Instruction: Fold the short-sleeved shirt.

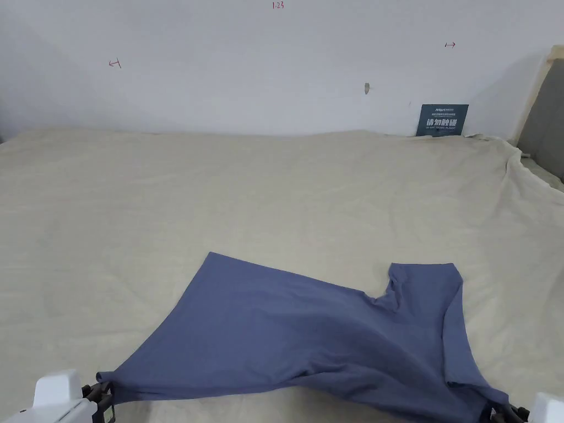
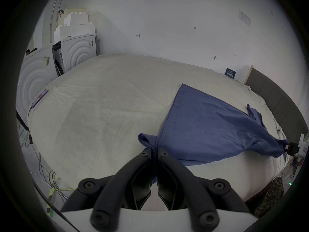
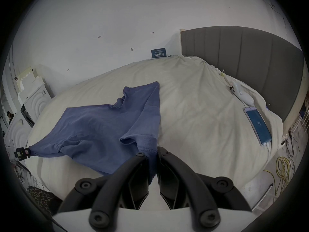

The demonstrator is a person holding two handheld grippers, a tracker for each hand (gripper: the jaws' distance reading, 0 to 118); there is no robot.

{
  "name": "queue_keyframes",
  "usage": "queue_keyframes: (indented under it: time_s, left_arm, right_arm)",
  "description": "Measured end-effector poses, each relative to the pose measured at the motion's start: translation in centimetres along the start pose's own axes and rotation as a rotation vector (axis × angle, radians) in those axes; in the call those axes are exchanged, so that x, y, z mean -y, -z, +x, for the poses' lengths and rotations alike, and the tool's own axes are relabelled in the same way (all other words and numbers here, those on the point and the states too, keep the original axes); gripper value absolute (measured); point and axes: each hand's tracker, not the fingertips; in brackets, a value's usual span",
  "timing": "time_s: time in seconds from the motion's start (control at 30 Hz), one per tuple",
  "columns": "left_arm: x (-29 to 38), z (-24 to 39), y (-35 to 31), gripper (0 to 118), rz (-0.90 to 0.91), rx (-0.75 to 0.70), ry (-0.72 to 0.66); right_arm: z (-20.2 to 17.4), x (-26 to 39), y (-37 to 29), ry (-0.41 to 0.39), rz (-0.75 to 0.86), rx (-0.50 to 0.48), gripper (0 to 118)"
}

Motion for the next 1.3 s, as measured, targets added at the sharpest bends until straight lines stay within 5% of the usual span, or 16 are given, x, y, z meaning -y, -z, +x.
queue_keyframes:
  time_s: [0.57, 0.67, 0.8, 0.83, 1.3]
  left_arm:
    - [3.5, 1.3, 4.7, 4, -0.182, -0.105, 0.005]
    - [2.3, 1.8, 4.4, 24, -0.222, -0.118, -0.026]
    - [0.0, 3.4, 2.3, 96, -0.170, -0.029, -0.091]
    - [-0.7, 4.0, 1.6, 101, -0.131, -0.017, -0.083]
    - [-9.9, 12.2, -6.3, 100, 0.313, 0.077, 0.040]
  right_arm:
    - [-1.4, 2.8, 4.4, -0.093, -0.230, 0.093, 7]
    - [-2.3, 1.7, 3.3, -0.100, -0.243, 0.089, 13]
    - [-3.4, -1.1, 0.9, -0.158, -0.140, 0.067, 82]
    - [-3.8, -2.0, 0.2, -0.158, -0.105, 0.059, 84]
    - [-8.6, -11.7, -9.9, -0.227, 0.360, 0.000, 81]
